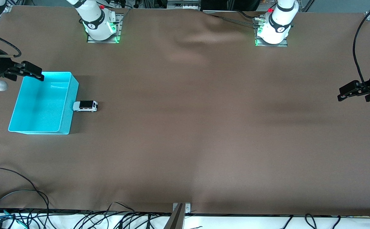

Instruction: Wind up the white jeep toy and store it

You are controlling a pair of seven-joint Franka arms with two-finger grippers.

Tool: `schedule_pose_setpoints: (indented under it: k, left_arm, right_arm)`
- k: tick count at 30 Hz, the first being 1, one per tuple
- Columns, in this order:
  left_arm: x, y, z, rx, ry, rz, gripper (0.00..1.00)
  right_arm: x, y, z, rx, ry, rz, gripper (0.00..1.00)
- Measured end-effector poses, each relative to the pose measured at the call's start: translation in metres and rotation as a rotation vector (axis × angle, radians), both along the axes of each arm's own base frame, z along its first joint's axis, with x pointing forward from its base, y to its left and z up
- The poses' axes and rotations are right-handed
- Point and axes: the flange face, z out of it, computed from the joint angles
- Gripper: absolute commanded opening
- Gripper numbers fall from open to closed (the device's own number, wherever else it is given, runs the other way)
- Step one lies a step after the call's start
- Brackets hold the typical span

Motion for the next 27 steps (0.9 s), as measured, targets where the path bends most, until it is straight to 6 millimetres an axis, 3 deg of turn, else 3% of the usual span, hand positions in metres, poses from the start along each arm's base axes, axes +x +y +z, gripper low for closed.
schedule_pose_setpoints:
  k: [5, 15, 27]
  left_arm:
    - [0.0, -0.004, -0.001, -0.001, 0.006, -0.006, 1.0]
    - [0.0, -0.03, -0.002, 0.004, 0.02, -0.047, 1.0]
    - [-0.001, -0.043, -0.004, 0.009, 0.029, -0.067, 1.0]
  right_arm:
    - [0.0, 0.0, -0.002, 0.0, 0.009, 0.0, 1.0]
    - [0.003, 0.0, -0.015, 0.0, 0.033, -0.001, 1.0]
    - [-0.001, 0.0, -0.064, -0.001, 0.023, -0.001, 1.0]
